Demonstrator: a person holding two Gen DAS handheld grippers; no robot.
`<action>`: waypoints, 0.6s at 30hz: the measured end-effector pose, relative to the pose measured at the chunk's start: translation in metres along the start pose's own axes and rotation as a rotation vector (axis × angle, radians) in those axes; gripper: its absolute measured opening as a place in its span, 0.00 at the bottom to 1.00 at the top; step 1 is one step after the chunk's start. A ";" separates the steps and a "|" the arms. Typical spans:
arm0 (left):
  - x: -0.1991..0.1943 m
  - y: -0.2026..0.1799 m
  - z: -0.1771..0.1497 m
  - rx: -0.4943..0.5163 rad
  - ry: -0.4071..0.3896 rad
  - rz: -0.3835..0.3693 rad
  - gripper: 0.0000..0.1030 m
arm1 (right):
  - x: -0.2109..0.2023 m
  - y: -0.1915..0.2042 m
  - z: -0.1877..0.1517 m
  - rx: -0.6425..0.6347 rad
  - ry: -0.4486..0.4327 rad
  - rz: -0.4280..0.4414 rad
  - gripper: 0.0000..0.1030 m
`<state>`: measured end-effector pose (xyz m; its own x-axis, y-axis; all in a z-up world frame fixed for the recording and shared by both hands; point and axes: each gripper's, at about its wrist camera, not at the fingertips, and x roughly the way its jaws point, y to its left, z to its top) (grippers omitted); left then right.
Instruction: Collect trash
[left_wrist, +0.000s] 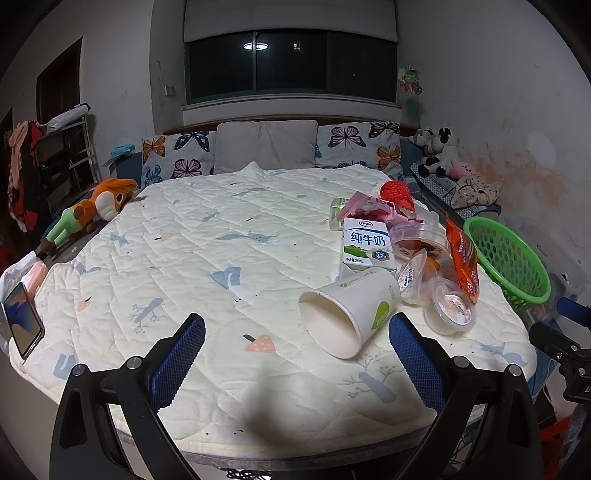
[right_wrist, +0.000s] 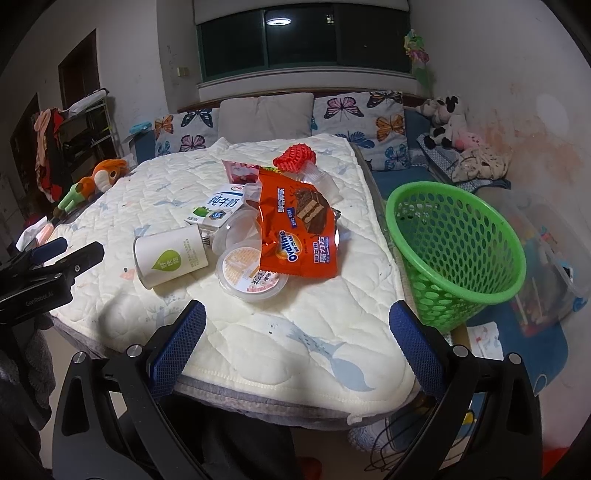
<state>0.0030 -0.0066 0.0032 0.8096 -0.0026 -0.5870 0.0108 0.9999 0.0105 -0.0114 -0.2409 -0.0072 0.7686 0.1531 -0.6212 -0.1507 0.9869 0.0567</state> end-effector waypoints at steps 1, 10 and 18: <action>0.001 -0.001 0.000 0.000 0.001 0.003 0.94 | 0.000 0.000 0.000 0.000 0.001 -0.001 0.96; 0.002 -0.001 -0.001 0.001 0.003 0.002 0.94 | 0.000 -0.001 0.001 -0.001 0.001 0.000 0.96; 0.004 -0.003 0.000 -0.002 0.002 0.000 0.94 | 0.006 -0.001 0.005 0.002 0.001 0.009 0.96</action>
<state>0.0065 -0.0092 0.0005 0.8083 -0.0030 -0.5888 0.0099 0.9999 0.0084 -0.0034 -0.2409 -0.0067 0.7668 0.1620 -0.6211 -0.1563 0.9856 0.0641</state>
